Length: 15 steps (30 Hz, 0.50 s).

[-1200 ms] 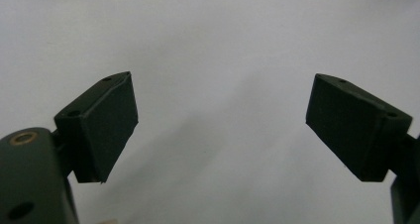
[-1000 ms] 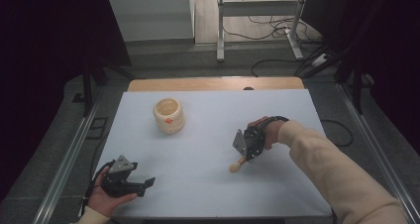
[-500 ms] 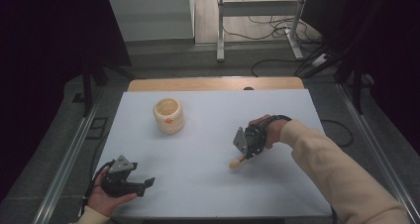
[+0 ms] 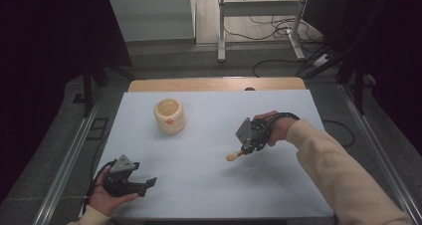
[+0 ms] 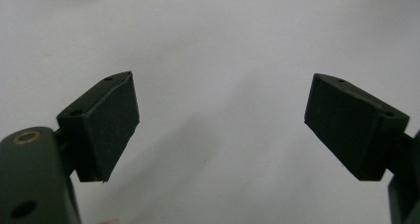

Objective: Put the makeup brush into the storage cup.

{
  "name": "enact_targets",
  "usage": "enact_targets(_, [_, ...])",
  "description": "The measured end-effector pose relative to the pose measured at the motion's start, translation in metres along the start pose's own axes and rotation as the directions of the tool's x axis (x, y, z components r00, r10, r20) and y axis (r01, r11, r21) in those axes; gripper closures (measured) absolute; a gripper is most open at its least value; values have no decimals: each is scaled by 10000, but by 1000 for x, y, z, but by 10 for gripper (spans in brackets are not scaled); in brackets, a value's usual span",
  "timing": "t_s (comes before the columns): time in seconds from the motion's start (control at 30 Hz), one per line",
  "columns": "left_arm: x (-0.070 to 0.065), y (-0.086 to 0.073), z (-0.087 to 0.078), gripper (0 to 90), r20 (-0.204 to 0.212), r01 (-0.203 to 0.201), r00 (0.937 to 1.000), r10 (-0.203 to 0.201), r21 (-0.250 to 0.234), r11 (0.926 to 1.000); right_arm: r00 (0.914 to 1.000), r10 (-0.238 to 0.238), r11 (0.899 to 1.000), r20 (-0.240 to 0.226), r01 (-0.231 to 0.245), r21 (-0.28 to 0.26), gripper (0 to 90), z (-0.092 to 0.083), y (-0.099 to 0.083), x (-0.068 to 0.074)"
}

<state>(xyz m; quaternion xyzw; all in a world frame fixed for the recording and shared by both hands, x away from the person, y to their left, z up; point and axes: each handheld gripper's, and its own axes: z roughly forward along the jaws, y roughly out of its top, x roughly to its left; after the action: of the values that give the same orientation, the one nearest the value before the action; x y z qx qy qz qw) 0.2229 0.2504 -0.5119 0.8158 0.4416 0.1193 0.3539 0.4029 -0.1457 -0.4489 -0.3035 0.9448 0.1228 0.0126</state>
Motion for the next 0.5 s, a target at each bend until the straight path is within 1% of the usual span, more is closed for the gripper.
enact_targets(0.17, [0, 1, 1, 145, 198, -140, 9997, 140, -8, 9999, 9988, 422, 9990, 246, -418, -152, 791, -7, -1, 1])
enact_targets(0.27, [0, 2, 2, 145, 357, -197, 9992, 198, -34, 9998, 9966, 668, 9972, 484, -650, -379, 792, -10, 1, 2])
enact_targets(0.37, [-1, 3, 3, 147, 463, -352, 9983, 353, -44, 9994, 9926, 929, 9936, 788, -874, -709, 792, -15, 3, 5])
enact_targets(0.5, [-3, 3, 2, 150, 492, -447, 9978, 454, -144, 9989, 9835, 1366, 9854, 1184, -1226, -1182, 791, -19, 2, 8])
